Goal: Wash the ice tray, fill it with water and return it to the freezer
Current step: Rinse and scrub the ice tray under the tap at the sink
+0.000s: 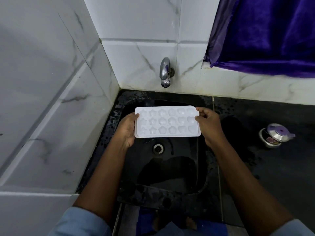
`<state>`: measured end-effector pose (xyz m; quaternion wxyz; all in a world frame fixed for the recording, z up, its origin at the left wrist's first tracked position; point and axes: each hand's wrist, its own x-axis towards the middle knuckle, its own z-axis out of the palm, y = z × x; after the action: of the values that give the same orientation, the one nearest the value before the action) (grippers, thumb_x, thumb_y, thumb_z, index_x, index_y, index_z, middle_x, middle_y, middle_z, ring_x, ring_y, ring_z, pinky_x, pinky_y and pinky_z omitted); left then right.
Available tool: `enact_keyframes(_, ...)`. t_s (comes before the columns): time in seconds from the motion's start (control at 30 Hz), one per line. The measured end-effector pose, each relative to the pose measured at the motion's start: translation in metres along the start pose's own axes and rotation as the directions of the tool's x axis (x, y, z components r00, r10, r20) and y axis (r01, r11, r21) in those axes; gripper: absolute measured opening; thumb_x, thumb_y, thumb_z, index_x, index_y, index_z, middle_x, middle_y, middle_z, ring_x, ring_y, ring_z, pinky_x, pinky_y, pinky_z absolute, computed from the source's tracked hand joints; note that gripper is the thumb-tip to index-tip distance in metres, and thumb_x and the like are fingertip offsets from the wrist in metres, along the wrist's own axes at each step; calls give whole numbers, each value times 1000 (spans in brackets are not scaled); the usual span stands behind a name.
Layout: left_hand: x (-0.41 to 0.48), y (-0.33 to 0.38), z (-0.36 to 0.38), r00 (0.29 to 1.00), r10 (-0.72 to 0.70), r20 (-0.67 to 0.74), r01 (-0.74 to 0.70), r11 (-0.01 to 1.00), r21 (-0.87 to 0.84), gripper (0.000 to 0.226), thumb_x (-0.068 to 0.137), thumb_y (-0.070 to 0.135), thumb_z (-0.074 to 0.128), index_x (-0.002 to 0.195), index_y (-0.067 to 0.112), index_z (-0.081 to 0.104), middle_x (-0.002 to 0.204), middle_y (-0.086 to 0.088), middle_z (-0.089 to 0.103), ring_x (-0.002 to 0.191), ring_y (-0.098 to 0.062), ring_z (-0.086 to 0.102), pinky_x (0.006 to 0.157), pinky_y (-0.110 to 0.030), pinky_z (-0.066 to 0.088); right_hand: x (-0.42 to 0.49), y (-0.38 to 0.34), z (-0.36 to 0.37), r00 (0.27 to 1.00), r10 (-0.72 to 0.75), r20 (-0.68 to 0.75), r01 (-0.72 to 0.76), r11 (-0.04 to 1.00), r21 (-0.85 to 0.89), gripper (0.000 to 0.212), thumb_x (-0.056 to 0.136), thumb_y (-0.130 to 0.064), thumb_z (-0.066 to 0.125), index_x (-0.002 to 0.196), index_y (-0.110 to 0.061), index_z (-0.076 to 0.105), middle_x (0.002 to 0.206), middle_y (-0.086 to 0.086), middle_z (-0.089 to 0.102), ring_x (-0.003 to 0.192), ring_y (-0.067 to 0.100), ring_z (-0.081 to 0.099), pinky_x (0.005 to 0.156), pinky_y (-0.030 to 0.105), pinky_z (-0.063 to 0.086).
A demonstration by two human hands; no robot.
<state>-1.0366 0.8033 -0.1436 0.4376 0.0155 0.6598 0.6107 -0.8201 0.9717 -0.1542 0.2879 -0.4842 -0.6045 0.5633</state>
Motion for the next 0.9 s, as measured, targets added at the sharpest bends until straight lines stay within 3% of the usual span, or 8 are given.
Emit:
enact_keyframes(0.07,2,2,-2,1000,13,4,-13,1000,11,30,110,20,45,115,13,73,112,-12,80,95,-30,78,79,-45,62,0,1,1,1000,-10,10,10,1000,-6,40,98,5,54,116,-25,72,99,-6,74,96,17,72,67,24,59)
enact_keyframes(0.2,2,4,-5,999,54,0,-54,998,32,30,109,17,44,110,16,74,101,-6,82,81,-23,79,70,-39,62,0,3,5,998,-58,-5,58,998,-30,40,97,5,54,117,-25,71,101,-4,74,93,20,73,81,41,61)
enact_keyframes(0.3,2,4,-3,997,79,-4,-78,996,47,28,108,16,45,106,18,73,94,-2,82,74,-18,78,63,-35,61,-2,0,7,994,-105,-32,104,994,-25,40,97,8,53,113,-26,66,93,-15,67,78,-8,64,75,17,53)
enact_keyframes(0.4,3,4,0,994,103,-30,-101,994,48,27,108,14,45,110,16,72,101,-4,79,79,-20,76,65,-35,60,-2,-1,5,990,-133,-46,132,991,-28,39,97,9,53,119,-19,67,93,-16,65,74,-17,61,68,4,46)
enact_keyframes(0.57,1,3,6,990,136,-31,-135,990,41,26,109,12,46,114,16,72,113,-8,77,92,-24,73,75,-38,60,0,-2,1,986,-155,-64,154,988,-29,38,96,9,54,116,-22,65,89,-17,60,72,-19,58,67,3,44)
enact_keyframes(0.8,2,3,11,984,174,-42,-174,985,7,28,110,9,45,113,18,72,110,-5,78,92,-21,74,71,-34,60,3,0,0,979,-185,-84,183,983,-28,35,98,5,56,121,-19,66,95,-17,61,80,-16,60,78,12,49)
enact_keyframes(0.9,2,3,11,979,198,-50,-198,980,9,28,109,9,47,122,15,71,118,-8,78,102,-26,74,75,-37,61,3,1,0,977,-198,-82,197,980,-19,36,98,4,56,117,-25,65,98,-15,64,85,-10,63,77,14,50)
